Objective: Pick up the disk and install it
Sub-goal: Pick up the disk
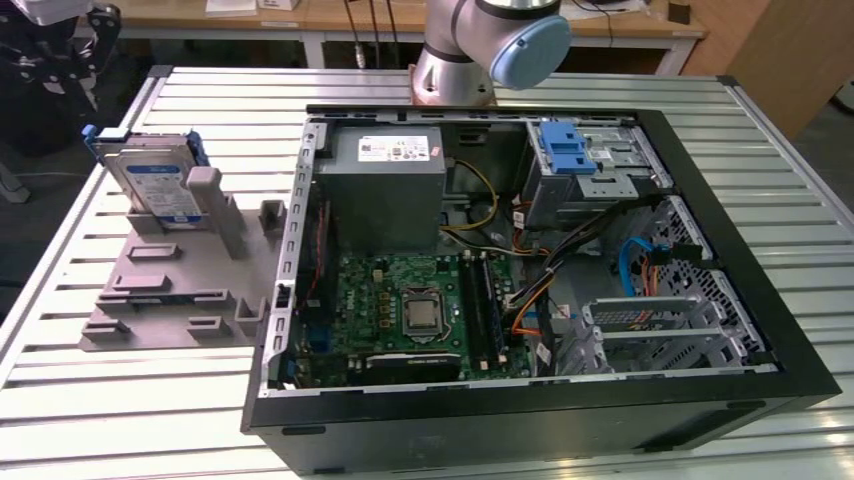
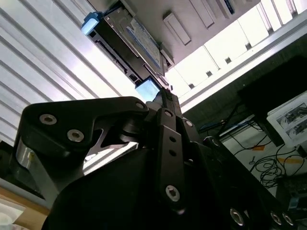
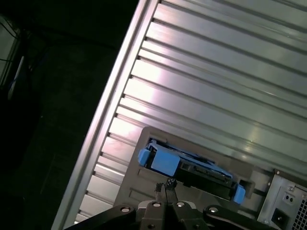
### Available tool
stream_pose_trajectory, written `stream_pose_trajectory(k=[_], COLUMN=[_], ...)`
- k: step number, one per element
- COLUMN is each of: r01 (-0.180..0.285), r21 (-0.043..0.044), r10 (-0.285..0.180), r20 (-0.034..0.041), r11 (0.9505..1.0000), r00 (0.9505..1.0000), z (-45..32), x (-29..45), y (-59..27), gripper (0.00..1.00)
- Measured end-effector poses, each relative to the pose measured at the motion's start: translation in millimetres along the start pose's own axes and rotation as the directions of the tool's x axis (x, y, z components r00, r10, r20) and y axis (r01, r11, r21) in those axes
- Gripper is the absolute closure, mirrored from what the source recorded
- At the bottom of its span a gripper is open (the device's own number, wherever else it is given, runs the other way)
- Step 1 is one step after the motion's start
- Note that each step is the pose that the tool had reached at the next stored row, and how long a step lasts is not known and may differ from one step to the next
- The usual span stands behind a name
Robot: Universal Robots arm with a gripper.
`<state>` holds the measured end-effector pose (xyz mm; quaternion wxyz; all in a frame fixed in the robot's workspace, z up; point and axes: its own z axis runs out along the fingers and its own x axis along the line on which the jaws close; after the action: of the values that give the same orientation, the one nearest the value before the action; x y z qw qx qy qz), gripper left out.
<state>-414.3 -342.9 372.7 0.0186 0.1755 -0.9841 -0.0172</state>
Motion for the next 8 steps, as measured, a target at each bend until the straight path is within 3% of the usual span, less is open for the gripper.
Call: stream_pose_trajectory(k=[8], r01=[0.062], r21=[0.0018], r10=[-0.062], r20=[-0.0026], r11=[0.9981], r00=[0.9981], z=[0.2], x=[0.0], y=[0.0], gripper=[0.89])
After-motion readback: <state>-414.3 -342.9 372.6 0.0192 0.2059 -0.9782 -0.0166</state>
